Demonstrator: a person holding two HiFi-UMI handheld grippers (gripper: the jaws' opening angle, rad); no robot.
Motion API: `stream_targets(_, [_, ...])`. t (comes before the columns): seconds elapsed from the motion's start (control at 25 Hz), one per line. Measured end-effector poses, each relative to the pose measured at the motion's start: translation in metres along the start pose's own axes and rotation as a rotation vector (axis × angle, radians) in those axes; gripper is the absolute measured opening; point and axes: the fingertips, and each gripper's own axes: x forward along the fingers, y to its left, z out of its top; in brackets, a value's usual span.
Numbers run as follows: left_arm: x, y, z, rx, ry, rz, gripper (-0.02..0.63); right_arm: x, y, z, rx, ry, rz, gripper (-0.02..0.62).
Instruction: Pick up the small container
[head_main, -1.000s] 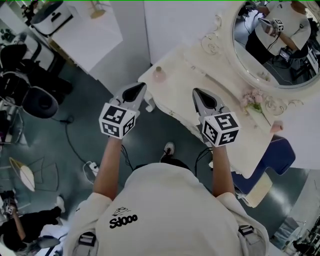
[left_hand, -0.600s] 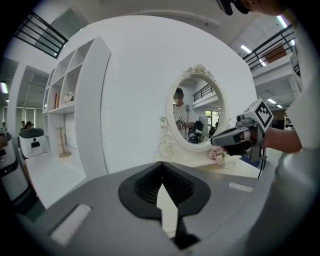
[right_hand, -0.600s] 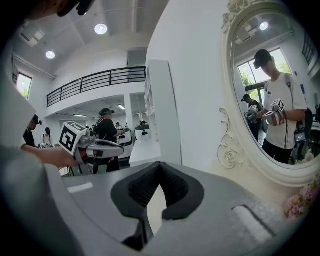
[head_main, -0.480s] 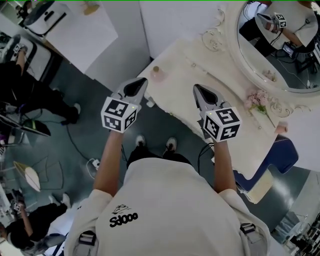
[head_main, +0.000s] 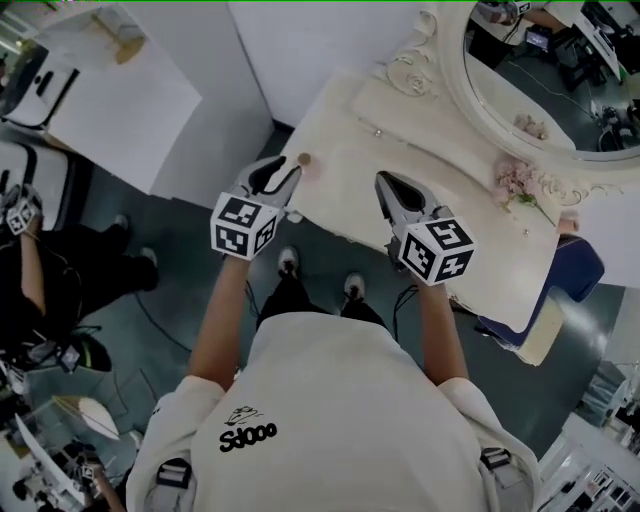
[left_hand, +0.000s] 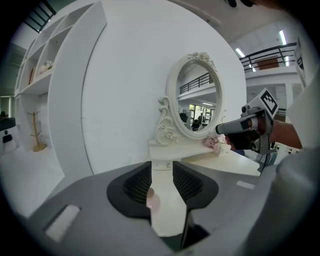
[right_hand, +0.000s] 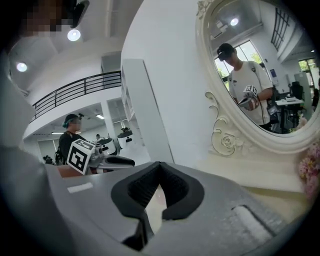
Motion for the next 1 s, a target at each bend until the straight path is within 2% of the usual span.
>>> stream_targets(0.2, [0.040, 0.026, -0.019, 0.018, 0.050, -0.158, 0.184, 0.029, -0.011, -0.008, 0.084, 0.019, -0.107, 0.002])
stream_targets(0.36, [0.067, 0.039, -0.041, 0.040, 0.096, -0.279, 0.206, 0.050, -0.022, -0.019, 0.109, 0.039, -0.193, 0.002])
stream_targets(0.56, [0.093, 0.034, -0.070, 0.083, 0.150, -0.400, 0.233, 0.059, -0.028, -0.036, 0.126, 0.066, -0.283, 0.002])
stream_targets(0.76, [0.112, 0.028, -0.096, 0.104, 0.193, -0.433, 0.253, 0.051, -0.031, -0.056, 0.150, 0.130, -0.346, 0.002])
stream_targets(1.0, [0.130, 0.026, -0.113, 0.112, 0.207, -0.410, 0.218, 0.041, -0.039, -0.083, 0.187, 0.201, -0.366, 0.002])
